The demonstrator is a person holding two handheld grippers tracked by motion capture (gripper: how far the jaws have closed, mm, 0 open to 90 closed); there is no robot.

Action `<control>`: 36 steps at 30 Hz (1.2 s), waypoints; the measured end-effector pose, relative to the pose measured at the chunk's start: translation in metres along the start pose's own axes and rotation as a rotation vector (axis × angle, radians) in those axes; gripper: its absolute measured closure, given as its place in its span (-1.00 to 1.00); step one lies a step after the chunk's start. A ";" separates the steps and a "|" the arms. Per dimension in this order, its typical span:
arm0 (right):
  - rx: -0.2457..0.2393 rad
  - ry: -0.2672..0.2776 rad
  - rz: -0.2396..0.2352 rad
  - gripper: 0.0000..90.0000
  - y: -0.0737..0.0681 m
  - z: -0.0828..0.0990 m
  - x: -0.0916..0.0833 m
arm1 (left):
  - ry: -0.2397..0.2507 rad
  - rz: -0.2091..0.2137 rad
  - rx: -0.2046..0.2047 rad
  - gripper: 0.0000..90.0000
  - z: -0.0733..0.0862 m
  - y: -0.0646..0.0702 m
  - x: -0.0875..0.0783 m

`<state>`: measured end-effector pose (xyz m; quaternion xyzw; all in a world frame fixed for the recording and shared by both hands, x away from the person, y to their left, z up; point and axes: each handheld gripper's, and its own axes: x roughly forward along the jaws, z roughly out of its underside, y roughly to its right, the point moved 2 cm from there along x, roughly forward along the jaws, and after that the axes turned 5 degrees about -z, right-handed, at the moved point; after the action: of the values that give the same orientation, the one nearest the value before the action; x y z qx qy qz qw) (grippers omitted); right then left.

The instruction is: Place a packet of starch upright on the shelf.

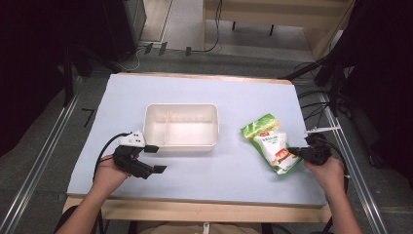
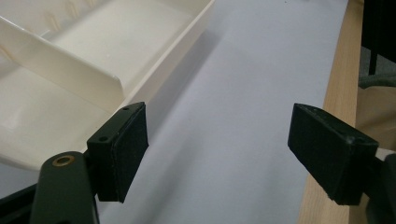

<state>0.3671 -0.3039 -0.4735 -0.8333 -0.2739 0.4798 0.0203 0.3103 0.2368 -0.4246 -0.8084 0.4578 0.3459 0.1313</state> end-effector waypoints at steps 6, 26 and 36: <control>-0.005 -0.022 -0.030 1.00 -0.011 0.007 -0.004 | 0.000 -0.001 0.002 -0.54 0.000 0.000 0.000; -0.011 0.164 -0.029 -0.14 -0.011 -0.005 -0.016 | -0.014 -0.012 0.012 -0.54 0.001 0.000 0.000; -0.015 0.153 -0.011 -0.15 -0.013 -0.024 0.001 | -0.019 -0.015 0.006 -0.54 0.002 0.000 -0.001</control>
<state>0.3813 -0.2867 -0.4579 -0.8661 -0.2797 0.4126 0.0372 0.3095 0.2383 -0.4255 -0.8081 0.4517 0.3509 0.1407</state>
